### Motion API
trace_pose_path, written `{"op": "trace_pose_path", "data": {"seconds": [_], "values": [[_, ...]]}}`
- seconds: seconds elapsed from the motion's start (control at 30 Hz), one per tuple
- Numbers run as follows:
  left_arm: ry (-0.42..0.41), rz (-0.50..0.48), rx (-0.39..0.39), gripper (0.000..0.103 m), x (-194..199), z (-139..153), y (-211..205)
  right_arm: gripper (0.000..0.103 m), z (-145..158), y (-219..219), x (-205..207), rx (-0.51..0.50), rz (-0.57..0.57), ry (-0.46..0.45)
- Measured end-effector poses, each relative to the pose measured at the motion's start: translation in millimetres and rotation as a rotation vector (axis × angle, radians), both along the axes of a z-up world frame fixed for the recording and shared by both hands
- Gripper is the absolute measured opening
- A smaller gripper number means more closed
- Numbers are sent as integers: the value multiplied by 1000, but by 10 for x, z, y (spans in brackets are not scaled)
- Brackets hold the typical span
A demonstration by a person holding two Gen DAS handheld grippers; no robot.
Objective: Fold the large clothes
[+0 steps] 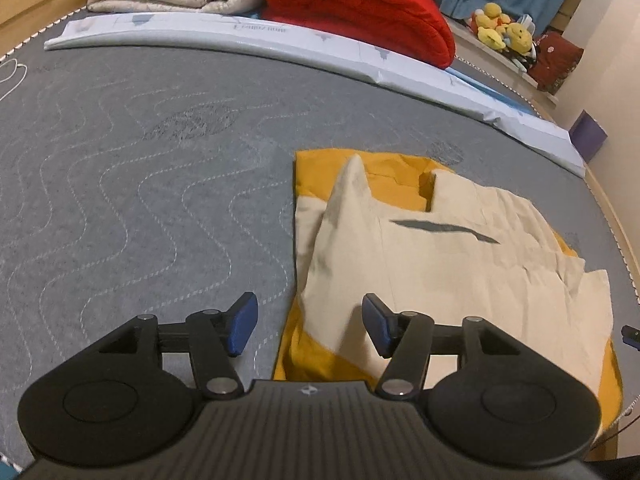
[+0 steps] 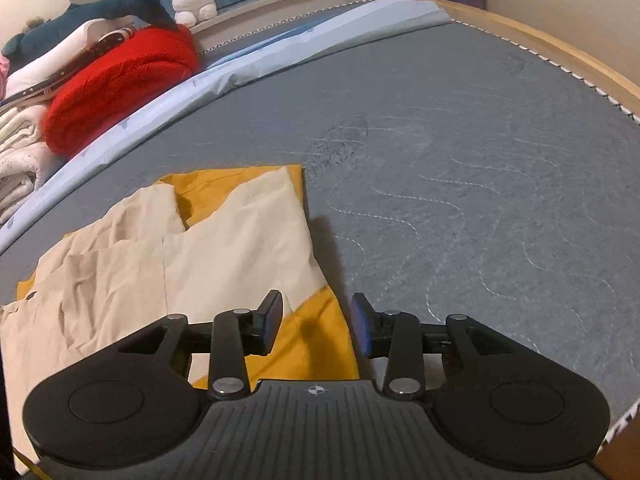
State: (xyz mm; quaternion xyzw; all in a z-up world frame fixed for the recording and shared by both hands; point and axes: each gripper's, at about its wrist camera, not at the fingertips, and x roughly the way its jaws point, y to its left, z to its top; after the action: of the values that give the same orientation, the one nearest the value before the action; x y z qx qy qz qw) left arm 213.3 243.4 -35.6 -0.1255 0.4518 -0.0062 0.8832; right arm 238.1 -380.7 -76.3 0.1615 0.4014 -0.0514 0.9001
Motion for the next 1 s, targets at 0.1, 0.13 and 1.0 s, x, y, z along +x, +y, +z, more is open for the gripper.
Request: {"op": "trace_pose_path", "data": {"seconds": [0.1, 0.13, 1.0], "values": [[-9, 1, -9, 63, 119, -66, -10, 42, -52, 16, 141, -14, 23, 14], [-1, 4, -12, 63, 162, -79, -28, 42, -76, 16, 186, -19, 28, 19], [-407, 89, 62, 1, 524, 465, -245, 0, 696, 250, 377, -113, -62, -496]]}}
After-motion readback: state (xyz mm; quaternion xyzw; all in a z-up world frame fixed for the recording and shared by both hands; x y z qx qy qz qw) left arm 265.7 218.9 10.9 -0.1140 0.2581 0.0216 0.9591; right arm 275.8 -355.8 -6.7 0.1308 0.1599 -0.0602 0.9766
